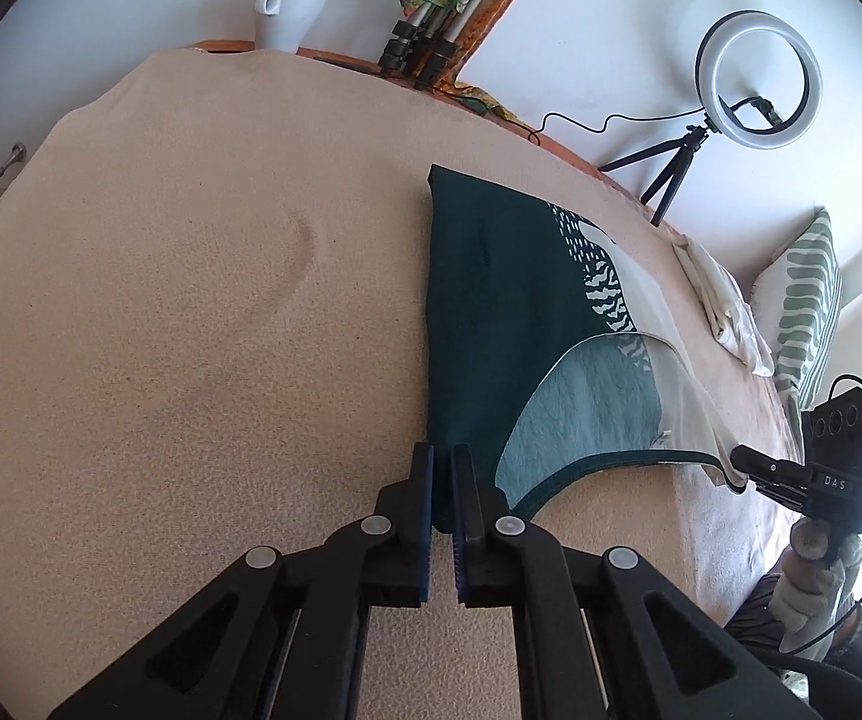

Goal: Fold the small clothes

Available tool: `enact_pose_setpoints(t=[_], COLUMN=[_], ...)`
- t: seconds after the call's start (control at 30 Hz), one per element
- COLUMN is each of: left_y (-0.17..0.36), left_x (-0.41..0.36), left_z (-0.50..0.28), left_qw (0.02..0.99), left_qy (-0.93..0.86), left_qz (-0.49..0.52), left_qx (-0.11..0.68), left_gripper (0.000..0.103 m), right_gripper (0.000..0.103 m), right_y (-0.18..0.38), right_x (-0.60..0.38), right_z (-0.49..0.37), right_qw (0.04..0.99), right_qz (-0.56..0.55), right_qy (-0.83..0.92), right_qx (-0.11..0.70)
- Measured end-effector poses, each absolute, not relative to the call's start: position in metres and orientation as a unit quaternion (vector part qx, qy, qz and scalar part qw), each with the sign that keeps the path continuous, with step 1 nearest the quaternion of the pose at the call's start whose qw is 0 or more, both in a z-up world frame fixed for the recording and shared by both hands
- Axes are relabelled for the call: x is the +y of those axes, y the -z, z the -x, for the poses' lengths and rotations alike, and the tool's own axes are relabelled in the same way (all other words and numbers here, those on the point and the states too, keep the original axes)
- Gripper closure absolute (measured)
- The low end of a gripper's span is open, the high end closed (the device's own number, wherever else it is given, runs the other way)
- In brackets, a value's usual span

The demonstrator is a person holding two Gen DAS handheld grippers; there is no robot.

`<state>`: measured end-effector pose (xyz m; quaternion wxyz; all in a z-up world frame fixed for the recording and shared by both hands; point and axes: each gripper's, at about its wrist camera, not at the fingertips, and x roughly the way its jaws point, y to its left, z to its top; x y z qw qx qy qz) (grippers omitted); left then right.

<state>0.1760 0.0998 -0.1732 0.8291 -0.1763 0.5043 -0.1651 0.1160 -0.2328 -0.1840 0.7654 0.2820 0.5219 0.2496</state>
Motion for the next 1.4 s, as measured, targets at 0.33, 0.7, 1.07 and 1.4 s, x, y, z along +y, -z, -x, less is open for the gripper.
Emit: enact_pose_setpoints(t=[0.33, 0.7, 1.07, 1.4], left_y=[0.161, 0.114, 0.128, 0.178], left_x=[0.106, 0.058, -0.013, -0.026], left_z=[-0.162, -0.172, -0.232, -0.254], left_qw=[0.838, 0.872, 0.866, 0.85], left_qy=[0.159, 0.181, 0.218, 0.208], left_qz=[0.141, 0.117, 0.098, 0.072], left_qx=[0.502, 0.44, 0.439, 0.478], left_gripper=[0.084, 0.079, 0.08, 0.08], right_gripper=[0.091, 0.084, 0.084, 0.084], right_y=[0.176, 0.116, 0.13, 0.183], right_x=[-0.241, -0.201, -0.142, -0.114], right_z=[-0.12, -0.144, -0.215, -0.236], right_qw=[0.785, 0.841, 0.826, 0.807], right_qz=[-0.215, -0.126, -0.112, -0.056], right_qy=[-0.229, -0.275, -0.314, -0.307], right_qx=[0.535, 0.449, 0.454, 0.501])
